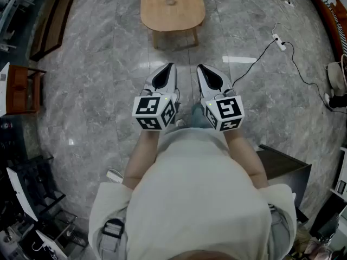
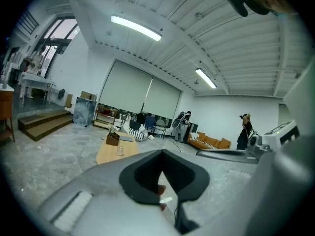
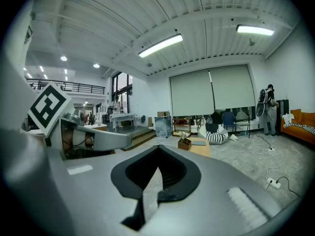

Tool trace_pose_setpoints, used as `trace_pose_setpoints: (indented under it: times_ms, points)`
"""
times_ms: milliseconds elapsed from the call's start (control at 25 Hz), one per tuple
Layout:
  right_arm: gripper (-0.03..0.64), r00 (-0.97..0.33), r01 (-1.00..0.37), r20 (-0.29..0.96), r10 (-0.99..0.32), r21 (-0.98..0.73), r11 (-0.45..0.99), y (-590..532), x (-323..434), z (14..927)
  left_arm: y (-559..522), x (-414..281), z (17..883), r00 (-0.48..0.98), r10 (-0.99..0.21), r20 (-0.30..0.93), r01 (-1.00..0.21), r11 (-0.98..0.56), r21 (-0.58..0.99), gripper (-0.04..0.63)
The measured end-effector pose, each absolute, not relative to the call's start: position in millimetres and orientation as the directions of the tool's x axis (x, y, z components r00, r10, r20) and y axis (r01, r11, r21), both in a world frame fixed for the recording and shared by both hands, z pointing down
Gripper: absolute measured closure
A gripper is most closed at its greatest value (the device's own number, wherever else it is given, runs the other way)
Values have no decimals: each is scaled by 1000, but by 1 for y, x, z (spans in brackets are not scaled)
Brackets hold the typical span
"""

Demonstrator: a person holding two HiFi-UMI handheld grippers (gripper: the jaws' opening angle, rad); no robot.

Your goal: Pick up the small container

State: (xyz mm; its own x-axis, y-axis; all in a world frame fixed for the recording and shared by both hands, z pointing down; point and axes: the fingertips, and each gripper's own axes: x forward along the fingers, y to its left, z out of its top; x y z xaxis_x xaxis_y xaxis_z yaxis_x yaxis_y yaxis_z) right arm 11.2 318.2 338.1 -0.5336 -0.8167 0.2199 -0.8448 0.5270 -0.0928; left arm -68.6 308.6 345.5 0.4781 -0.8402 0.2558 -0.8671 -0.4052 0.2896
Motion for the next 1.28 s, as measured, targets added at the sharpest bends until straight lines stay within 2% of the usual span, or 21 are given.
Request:
trace_pose_setpoints:
  times_ms: [800, 1280]
  points:
    - [620, -537, -844, 195, -821, -140, 518, 337, -3, 333, 324, -76, 342, 505, -827, 247, -857, -446, 259, 594]
    - [618, -568, -823, 194, -800, -138, 551, 244, 3, 336, 239, -77, 353, 457, -849, 265, -882, -394, 257, 594]
